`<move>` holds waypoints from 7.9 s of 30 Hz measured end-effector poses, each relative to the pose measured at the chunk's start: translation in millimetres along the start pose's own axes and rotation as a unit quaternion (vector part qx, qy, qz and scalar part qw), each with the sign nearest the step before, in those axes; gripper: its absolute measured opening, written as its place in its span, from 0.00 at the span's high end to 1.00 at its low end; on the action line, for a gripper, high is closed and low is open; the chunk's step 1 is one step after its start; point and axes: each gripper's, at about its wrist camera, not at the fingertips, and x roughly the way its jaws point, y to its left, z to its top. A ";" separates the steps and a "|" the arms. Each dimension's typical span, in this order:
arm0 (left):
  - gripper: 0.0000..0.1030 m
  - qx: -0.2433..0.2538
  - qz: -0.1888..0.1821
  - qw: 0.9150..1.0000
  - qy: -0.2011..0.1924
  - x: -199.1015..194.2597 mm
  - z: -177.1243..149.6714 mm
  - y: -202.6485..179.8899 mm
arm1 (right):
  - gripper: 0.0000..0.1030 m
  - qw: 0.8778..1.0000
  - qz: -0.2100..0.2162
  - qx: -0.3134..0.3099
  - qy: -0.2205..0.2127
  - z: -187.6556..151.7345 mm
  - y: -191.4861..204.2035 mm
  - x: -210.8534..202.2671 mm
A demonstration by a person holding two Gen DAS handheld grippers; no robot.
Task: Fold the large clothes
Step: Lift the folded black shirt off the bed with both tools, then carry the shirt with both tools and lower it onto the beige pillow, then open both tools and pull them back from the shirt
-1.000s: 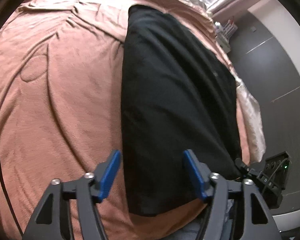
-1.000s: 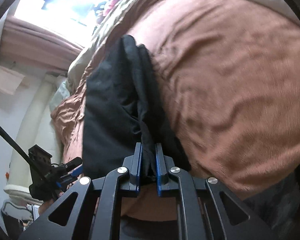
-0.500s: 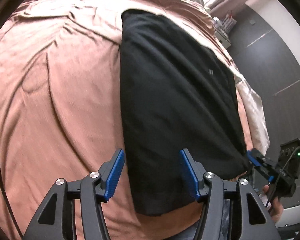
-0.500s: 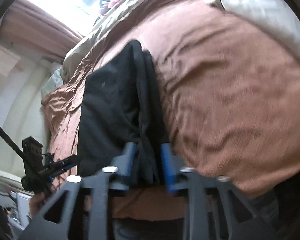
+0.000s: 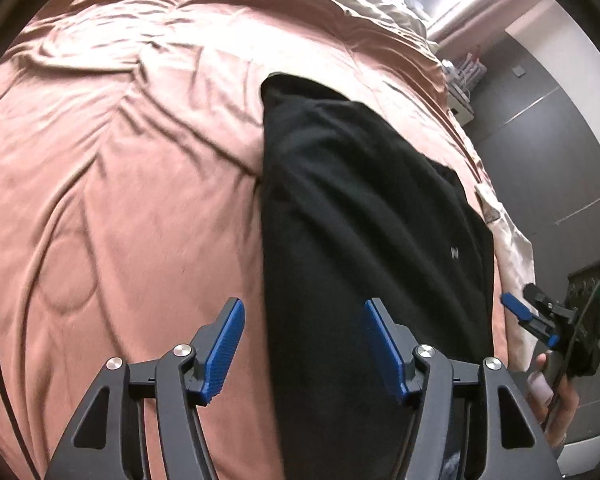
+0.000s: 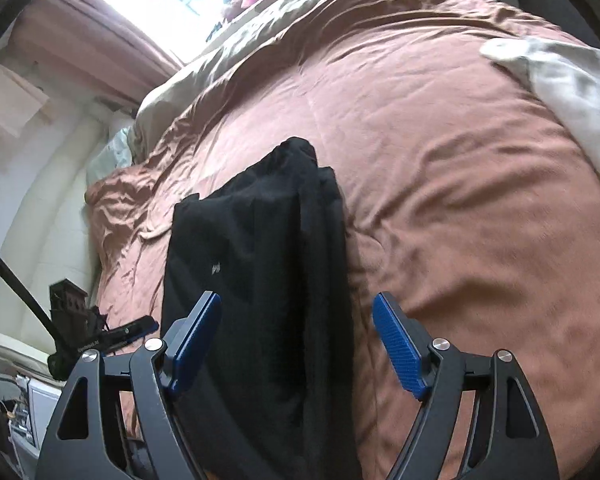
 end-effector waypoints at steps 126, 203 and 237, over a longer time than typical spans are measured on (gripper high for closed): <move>0.80 0.136 -0.255 0.955 -0.064 -78.4 -85.7 -452.1 | 0.91 0.980 -0.013 -0.089 -0.178 -25.7 -146.4 -388.7; 0.58 0.174 -0.123 0.975 0.064 160.3 31.7 -419.5 | 0.36 0.923 -0.117 0.275 -0.241 -92.3 -172.2 -382.0; 0.01 0.264 -0.148 0.951 -0.062 -119.3 -78.1 -288.9 | 0.00 0.914 -0.244 0.151 -0.287 -196.5 78.2 -383.8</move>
